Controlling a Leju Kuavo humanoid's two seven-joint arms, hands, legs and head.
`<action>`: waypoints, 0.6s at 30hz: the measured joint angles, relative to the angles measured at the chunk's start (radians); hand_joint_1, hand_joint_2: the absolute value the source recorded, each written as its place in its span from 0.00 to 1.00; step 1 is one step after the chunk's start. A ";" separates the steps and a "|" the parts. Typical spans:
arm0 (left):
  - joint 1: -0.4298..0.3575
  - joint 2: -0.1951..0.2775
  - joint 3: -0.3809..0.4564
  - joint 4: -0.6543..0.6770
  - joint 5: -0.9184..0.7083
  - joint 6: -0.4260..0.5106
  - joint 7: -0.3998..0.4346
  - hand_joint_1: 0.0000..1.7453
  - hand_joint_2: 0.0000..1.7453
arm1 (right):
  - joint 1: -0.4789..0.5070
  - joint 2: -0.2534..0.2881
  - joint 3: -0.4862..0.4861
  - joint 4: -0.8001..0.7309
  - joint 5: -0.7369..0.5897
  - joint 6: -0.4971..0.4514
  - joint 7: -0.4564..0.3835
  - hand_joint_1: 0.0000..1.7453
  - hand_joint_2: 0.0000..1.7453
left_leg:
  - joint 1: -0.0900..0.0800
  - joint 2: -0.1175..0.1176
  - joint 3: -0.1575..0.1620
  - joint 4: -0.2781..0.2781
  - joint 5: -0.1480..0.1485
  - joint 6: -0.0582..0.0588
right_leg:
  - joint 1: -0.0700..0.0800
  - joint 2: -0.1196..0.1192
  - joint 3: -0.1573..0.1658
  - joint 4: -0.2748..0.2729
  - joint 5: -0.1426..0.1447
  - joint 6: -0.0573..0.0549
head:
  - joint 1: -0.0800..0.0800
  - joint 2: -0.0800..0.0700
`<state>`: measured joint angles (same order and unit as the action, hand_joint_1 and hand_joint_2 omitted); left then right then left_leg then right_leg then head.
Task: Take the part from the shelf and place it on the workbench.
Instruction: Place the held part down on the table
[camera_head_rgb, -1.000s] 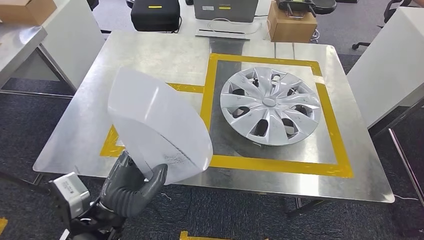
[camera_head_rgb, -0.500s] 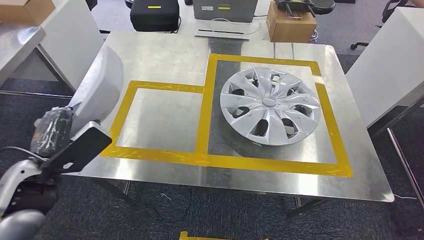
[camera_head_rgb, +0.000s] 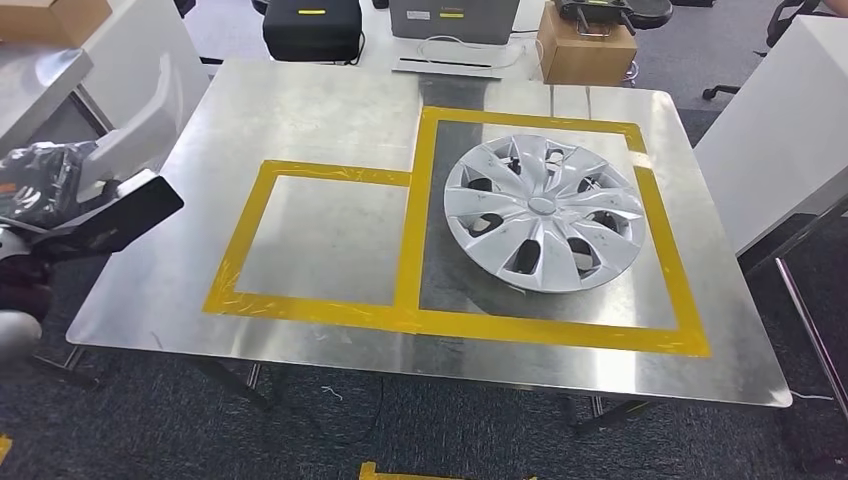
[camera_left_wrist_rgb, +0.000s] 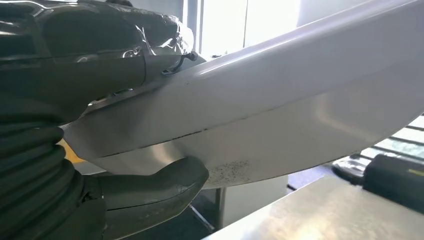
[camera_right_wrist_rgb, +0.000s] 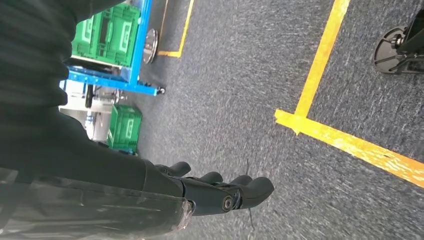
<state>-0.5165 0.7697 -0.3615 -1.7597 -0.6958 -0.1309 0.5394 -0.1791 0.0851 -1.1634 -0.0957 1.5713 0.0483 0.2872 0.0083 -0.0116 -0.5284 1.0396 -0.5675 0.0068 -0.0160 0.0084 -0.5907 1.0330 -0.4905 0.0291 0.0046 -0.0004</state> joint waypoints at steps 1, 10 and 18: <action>-0.026 -0.009 -0.009 0.021 0.002 0.011 -0.018 1.00 1.00 | -0.003 0.001 0.003 0.000 0.000 0.001 0.001 0.00 1.00 | 0.000 -0.004 0.000 0.000 0.000 -0.001 | 0.000 -0.001 0.000 0.000 0.000 0.000 | 0.000 0.000; -0.258 -0.175 -0.179 0.140 0.005 0.055 -0.102 1.00 1.00 | -0.034 0.005 0.038 0.000 0.000 0.015 0.017 0.00 1.00 | 0.000 -0.034 -0.002 0.001 0.002 -0.003 | -0.001 -0.013 0.007 -0.005 0.000 0.000 | 0.000 0.000; -0.338 -0.364 -0.340 0.215 -0.006 0.131 -0.169 1.00 1.00 | -0.045 0.008 0.068 0.000 0.000 0.017 0.029 0.00 1.00 | 0.000 -0.042 -0.002 0.001 0.002 -0.003 | -0.003 -0.014 0.010 -0.006 0.000 0.000 | 0.000 0.000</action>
<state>-0.8541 0.4060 -0.7016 -1.5444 -0.7020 0.0003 0.3707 -0.2242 0.0931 -1.0957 -0.0957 1.5713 0.0649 0.3160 0.0082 -0.0537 -0.5303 1.0403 -0.5651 0.0043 -0.0187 -0.0052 -0.5802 1.0269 -0.4907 0.0289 0.0050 -0.0004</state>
